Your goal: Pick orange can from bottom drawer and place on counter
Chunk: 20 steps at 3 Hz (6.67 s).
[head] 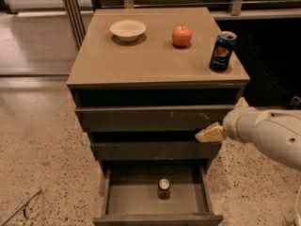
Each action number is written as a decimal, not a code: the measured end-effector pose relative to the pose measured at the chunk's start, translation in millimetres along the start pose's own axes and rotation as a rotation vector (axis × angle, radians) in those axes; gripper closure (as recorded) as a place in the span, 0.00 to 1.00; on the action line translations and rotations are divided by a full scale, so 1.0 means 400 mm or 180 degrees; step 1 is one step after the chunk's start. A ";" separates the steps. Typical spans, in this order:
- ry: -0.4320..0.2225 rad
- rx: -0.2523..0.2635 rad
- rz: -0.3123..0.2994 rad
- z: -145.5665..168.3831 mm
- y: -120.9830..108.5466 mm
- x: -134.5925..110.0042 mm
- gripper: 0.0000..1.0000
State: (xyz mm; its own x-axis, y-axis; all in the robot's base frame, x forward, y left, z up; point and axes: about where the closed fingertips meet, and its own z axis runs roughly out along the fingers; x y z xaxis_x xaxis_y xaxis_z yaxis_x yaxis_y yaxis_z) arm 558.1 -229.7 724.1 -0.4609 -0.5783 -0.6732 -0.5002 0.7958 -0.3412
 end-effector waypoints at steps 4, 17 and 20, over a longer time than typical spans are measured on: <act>0.0534 0.0584 0.0651 -0.310 -0.323 -0.319 0.00; -0.2951 0.3720 0.0262 -1.644 -0.681 -0.842 0.00; -0.2832 0.5355 -0.0022 -1.861 -0.937 -0.819 0.00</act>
Offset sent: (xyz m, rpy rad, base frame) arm 0.0504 -0.0481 0.1467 0.0139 0.1911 -0.2582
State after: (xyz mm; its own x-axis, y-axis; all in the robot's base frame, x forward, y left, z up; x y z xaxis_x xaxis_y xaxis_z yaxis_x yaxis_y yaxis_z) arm 350.7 -472.1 1560.9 0.2694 -0.7711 -0.5769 0.8834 0.4364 -0.1707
